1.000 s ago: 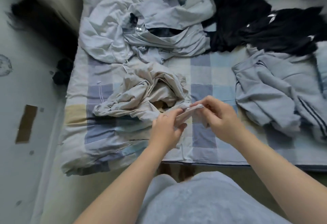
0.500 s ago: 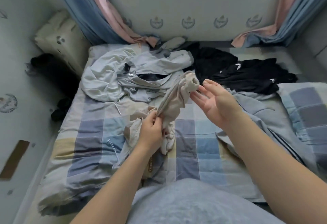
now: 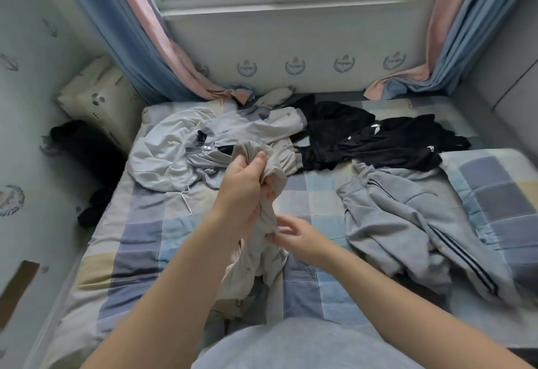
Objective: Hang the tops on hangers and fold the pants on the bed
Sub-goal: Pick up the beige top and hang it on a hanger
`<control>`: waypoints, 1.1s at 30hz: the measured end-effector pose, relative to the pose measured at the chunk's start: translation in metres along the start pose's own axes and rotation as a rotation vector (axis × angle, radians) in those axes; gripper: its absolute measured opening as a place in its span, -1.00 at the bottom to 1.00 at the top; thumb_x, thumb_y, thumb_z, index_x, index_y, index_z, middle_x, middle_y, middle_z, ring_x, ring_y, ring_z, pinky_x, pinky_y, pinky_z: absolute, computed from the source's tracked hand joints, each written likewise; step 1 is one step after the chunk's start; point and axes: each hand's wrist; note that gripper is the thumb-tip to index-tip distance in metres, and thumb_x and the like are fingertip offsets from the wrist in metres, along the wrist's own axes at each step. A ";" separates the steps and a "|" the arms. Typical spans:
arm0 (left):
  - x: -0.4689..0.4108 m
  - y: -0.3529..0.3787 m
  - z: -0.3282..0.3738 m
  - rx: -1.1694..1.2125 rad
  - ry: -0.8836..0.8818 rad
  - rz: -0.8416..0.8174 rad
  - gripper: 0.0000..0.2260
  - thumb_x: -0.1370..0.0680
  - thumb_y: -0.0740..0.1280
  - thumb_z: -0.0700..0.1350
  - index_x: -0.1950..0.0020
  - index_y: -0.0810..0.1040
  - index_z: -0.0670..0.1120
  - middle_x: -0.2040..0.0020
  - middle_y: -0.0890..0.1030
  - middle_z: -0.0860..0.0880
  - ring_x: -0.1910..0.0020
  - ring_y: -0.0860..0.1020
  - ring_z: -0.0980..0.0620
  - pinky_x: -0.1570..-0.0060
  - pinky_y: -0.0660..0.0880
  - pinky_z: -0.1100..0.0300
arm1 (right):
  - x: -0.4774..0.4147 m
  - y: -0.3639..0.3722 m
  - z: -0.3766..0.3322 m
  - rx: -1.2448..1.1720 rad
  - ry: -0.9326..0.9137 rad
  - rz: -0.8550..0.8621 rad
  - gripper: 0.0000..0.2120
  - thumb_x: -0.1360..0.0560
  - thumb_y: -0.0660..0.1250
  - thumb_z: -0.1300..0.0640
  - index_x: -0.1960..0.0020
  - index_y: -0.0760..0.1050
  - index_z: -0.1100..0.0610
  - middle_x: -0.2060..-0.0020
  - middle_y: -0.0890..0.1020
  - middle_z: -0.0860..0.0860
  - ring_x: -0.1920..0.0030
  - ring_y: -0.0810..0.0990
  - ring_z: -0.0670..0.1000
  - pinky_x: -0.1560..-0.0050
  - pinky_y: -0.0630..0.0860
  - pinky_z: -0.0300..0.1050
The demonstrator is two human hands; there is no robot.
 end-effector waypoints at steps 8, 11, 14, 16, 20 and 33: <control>-0.014 -0.019 0.031 -0.052 0.127 0.110 -0.87 -0.69 0.22 -0.22 0.03 0.51 -0.16 0.30 0.57 -0.05 0.41 0.56 0.09 0.41 0.54 0.20 | -0.009 -0.022 -0.028 0.304 -0.099 0.221 -0.78 -0.64 0.22 0.19 0.14 0.54 0.09 0.23 0.62 0.14 0.19 0.64 0.21 0.12 0.60 0.17; -0.023 -0.043 0.034 -0.366 0.135 0.196 -0.73 -0.64 0.34 -0.06 -0.27 0.55 -0.17 -0.09 0.67 -0.08 -0.04 0.66 0.01 0.08 0.60 0.16 | -0.007 -0.029 -0.064 0.131 -0.176 0.284 -0.76 -0.66 0.22 0.19 0.16 0.52 0.14 0.30 0.58 0.17 0.35 0.67 0.20 0.41 0.62 0.01; -0.017 -0.056 0.024 -0.619 0.118 0.264 -0.35 -0.55 0.41 0.16 -0.54 0.33 -0.10 -0.36 0.49 -0.04 -0.28 0.50 0.01 -0.16 0.49 0.15 | -0.006 -0.033 -0.107 -0.057 -0.252 0.340 -0.76 -0.65 0.22 0.22 0.17 0.52 0.17 0.36 0.62 0.12 0.38 0.68 0.16 0.39 0.63 -0.04; -0.006 -0.054 0.012 -0.640 0.249 0.262 -0.31 -0.41 0.46 0.23 -0.45 0.38 -0.03 -0.28 0.51 0.01 -0.22 0.52 0.07 -0.17 0.50 0.17 | -0.004 -0.034 -0.133 -0.146 -0.288 0.352 -0.78 -0.66 0.22 0.22 0.12 0.53 0.24 0.34 0.64 0.15 0.33 0.71 0.19 0.36 0.64 -0.03; 0.003 -0.039 -0.011 -0.669 0.305 0.043 -0.57 -0.37 0.52 0.06 -0.17 0.53 -0.01 -0.03 0.64 0.10 -0.01 0.62 0.14 0.03 0.54 0.24 | 0.000 -0.028 -0.174 -0.303 -0.337 0.311 -0.81 -0.66 0.24 0.22 0.09 0.53 0.27 0.25 0.65 0.25 0.25 0.72 0.25 0.30 0.67 0.03; -0.010 -0.047 0.013 -0.353 0.226 0.119 -0.58 -0.59 0.39 -0.01 0.07 0.53 -0.43 0.21 0.56 -0.19 0.20 0.48 -0.09 0.14 0.42 -0.05 | 0.001 -0.011 -0.071 0.152 -0.169 0.252 -0.47 -0.43 0.55 0.14 -0.31 0.41 0.03 -0.16 0.57 -0.09 -0.11 0.58 -0.14 -0.06 0.56 -0.32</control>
Point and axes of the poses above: each hand's wrist, its own x-axis away from the middle knuckle, its own y-axis out of the palm, z = x × y
